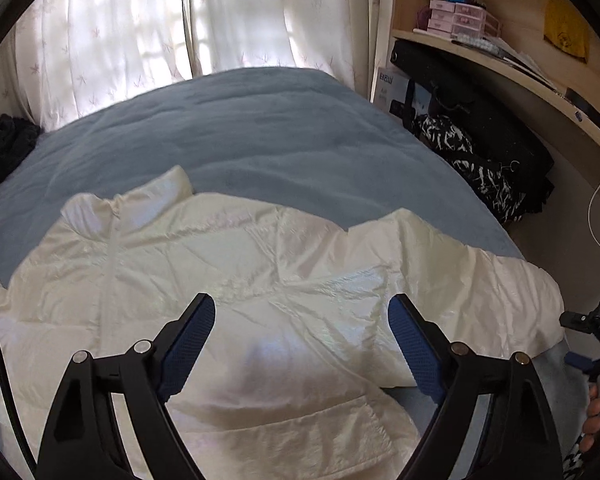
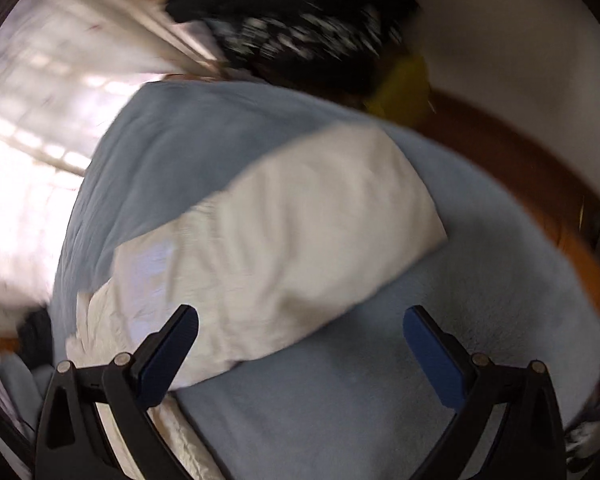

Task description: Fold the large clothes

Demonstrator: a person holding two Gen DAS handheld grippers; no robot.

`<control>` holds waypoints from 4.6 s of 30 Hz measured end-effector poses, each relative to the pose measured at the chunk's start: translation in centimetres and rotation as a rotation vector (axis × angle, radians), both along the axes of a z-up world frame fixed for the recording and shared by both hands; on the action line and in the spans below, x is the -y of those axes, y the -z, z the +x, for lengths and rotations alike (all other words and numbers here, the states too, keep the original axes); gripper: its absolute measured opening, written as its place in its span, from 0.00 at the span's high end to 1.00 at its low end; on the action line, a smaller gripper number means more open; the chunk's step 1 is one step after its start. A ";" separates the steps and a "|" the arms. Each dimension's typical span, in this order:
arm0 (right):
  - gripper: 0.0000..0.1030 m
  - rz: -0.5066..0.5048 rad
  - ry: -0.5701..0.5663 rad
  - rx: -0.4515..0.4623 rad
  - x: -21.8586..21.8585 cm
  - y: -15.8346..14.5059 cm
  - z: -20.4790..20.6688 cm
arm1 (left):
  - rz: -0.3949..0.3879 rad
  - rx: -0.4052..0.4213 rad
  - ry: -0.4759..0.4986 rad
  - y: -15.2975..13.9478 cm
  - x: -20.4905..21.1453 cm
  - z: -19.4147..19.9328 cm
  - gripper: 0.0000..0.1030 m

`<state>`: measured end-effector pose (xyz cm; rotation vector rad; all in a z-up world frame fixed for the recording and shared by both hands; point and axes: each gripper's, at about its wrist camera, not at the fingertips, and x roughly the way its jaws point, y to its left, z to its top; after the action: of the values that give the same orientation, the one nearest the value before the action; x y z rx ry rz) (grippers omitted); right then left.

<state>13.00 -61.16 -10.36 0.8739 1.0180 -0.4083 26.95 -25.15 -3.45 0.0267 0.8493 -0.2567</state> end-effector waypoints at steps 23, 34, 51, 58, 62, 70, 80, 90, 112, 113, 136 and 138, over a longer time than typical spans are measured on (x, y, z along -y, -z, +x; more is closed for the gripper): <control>0.90 -0.172 -0.086 0.353 -6.9 -7.0 3.3 | 0.029 -0.115 -0.035 1.6 -5.8 -0.1 0.45; 0.43 -0.370 -0.774 0.455 -34.2 -13.4 7.3 | -0.069 -0.048 -0.290 0.0 -22.7 -4.1 0.45; 0.24 -0.607 -0.952 0.160 -40.2 -6.1 2.7 | -0.278 -0.210 -0.213 5.6 -25.3 -5.9 0.44; 0.17 -0.584 -0.968 0.236 -40.1 -9.3 -1.8 | -0.275 -0.224 -0.161 5.6 -24.1 -7.6 0.39; 0.17 -0.457 -0.951 0.259 -39.1 -10.8 -4.2 | -0.308 -0.268 -0.140 6.6 -24.0 -8.2 0.39; 0.17 -0.357 -0.869 0.351 -38.4 -11.8 -6.2 | -0.430 -0.384 -0.064 9.6 -22.0 -9.1 0.39; 0.17 -0.211 -0.736 0.307 -36.7 -4.7 -4.8 | -0.456 -0.425 -0.041 11.8 -19.5 -6.9 0.84; 0.17 -0.188 -0.642 0.278 -33.9 -3.3 -3.2 | -0.244 0.000 -0.070 0.4 -20.7 -4.5 0.94; 0.17 -0.148 -0.505 0.129 -27.9 -2.7 15.8 | -0.239 -0.216 -0.290 8.9 -33.0 3.8 0.47; 0.17 -0.141 -0.492 0.119 -27.3 -1.4 17.6 | -0.235 -0.247 -0.294 9.2 -32.8 4.7 0.47; 0.46 -0.362 -0.487 0.086 -30.6 1.6 19.2 | -0.077 -0.089 -0.399 8.3 -32.6 5.4 0.75; 0.46 -0.429 -0.507 0.145 -32.0 -0.4 17.5 | -0.088 -0.043 -0.407 6.8 -32.5 4.2 0.75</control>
<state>30.55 -29.12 -9.94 0.2395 0.9319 -0.1183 31.13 7.40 -10.28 -0.2323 0.8655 0.0885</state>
